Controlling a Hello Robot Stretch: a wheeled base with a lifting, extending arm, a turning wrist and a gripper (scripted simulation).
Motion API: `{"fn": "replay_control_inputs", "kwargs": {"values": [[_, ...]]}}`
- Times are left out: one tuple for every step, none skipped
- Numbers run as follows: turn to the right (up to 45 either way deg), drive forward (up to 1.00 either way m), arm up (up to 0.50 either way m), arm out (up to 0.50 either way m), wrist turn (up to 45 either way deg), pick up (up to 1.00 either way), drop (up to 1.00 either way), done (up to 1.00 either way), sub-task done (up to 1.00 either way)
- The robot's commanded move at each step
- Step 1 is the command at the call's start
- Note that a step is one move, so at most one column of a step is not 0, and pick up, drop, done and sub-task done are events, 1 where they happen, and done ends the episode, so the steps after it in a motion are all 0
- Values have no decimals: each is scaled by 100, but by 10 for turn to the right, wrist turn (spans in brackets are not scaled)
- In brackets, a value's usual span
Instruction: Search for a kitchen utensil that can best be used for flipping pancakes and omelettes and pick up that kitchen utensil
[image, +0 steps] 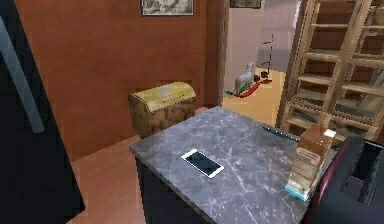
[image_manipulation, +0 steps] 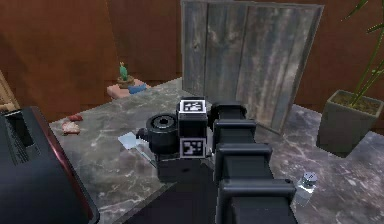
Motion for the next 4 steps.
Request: {"fn": "replay_control_inputs", "kwargs": {"values": [[0, 0, -14, 0, 0, 0, 0, 0, 0], [0, 0, 0, 0, 0, 100, 0, 0, 0], [0, 0, 10, 0, 0, 0, 0, 0, 0], [0, 0, 0, 0, 0, 0, 0, 100, 0]]}}
